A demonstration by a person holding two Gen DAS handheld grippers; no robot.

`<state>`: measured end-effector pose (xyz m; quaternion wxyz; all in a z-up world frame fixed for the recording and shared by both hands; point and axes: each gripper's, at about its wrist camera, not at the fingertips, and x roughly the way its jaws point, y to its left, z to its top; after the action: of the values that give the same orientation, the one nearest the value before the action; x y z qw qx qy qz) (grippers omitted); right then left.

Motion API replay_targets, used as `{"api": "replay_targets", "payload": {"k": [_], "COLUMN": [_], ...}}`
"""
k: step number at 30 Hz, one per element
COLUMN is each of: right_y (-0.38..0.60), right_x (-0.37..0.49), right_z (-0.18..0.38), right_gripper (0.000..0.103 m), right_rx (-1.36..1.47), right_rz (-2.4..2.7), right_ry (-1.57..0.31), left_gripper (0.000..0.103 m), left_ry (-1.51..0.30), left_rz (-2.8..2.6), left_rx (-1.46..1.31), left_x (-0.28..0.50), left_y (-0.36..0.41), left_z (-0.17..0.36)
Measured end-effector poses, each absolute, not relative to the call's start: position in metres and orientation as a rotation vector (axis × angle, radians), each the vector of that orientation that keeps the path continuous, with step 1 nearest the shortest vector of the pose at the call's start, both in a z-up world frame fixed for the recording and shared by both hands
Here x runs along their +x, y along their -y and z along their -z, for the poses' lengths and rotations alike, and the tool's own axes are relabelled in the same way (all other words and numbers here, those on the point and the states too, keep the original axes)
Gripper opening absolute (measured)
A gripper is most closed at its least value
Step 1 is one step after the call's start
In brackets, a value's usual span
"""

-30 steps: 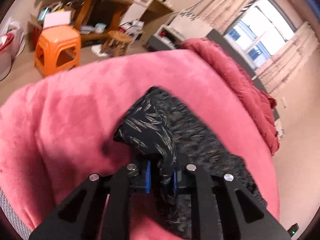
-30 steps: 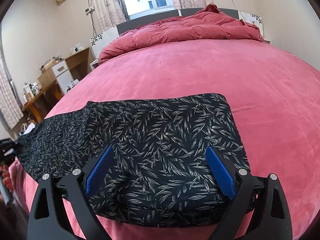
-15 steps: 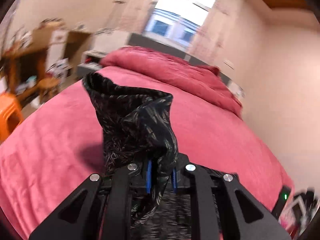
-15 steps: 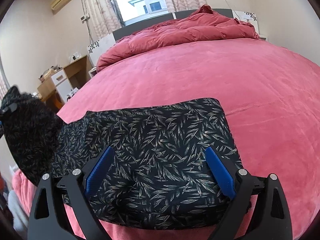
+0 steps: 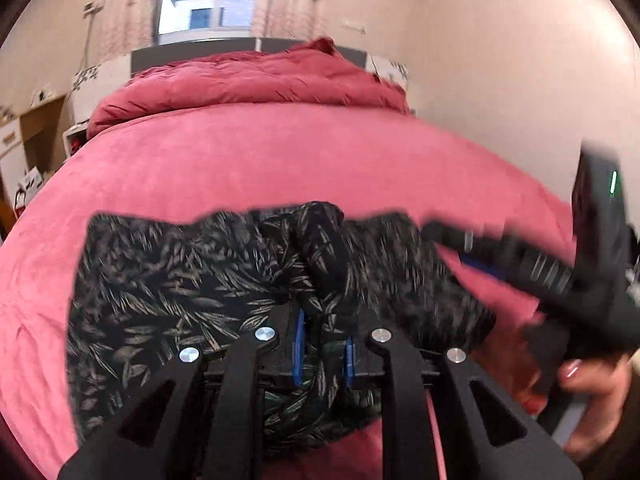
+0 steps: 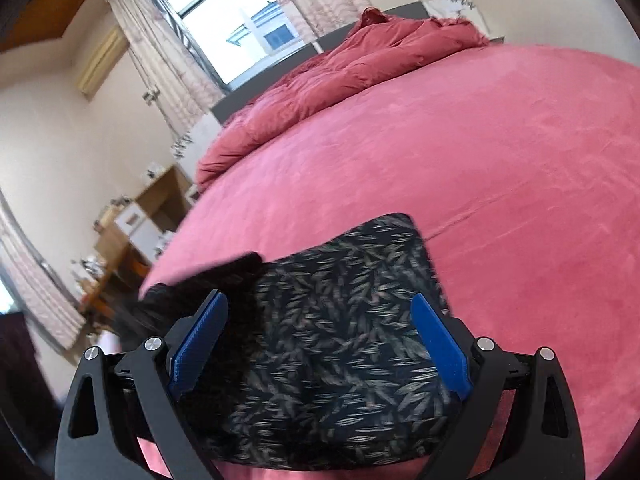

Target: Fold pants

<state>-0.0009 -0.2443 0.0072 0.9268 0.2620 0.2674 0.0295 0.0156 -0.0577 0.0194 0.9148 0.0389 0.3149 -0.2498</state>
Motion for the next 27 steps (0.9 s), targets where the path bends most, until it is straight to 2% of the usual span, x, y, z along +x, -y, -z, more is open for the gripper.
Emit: {"api": "replay_targets", "payload": {"k": [2, 4, 6, 12, 21, 27], "right_y": [0.245, 0.243, 0.241, 0.224, 0.208, 0.200], "right_x": [0.003, 0.007, 0.012, 0.027, 0.036, 0.057], "right_z": [-0.005, -0.003, 0.001, 0.011, 0.020, 0.025], "right_gripper": [0.092, 0.092, 0.092, 0.092, 0.092, 0.078], "right_rx": [0.589, 0.648, 0.699, 0.728, 0.731, 0.754], "right_rz": [-0.136, -0.232, -0.311, -0.461, -0.486, -0.515], "right_ry": [-0.553, -0.558, -0.579, -0.683, -0.779, -0.904], "left_gripper": [0.014, 0.021, 0.048, 0.069, 0.089, 0.091], "left_ry": [-0.661, -0.680, -0.702, -0.628, -0.521, -0.603], "left_rz": [0.505, 0.498, 0.544, 0.540, 0.302, 0.243], "left_rx": [0.132, 0.197, 0.182, 0.162, 0.159, 0.230], "left_x": [0.012, 0.008, 0.003, -0.038, -0.073, -0.056], "left_y": [0.063, 0.070, 0.066, 0.021, -0.083, -0.109], "left_z": [-0.010, -0.002, -0.001, -0.017, -0.030, -0.009]}}
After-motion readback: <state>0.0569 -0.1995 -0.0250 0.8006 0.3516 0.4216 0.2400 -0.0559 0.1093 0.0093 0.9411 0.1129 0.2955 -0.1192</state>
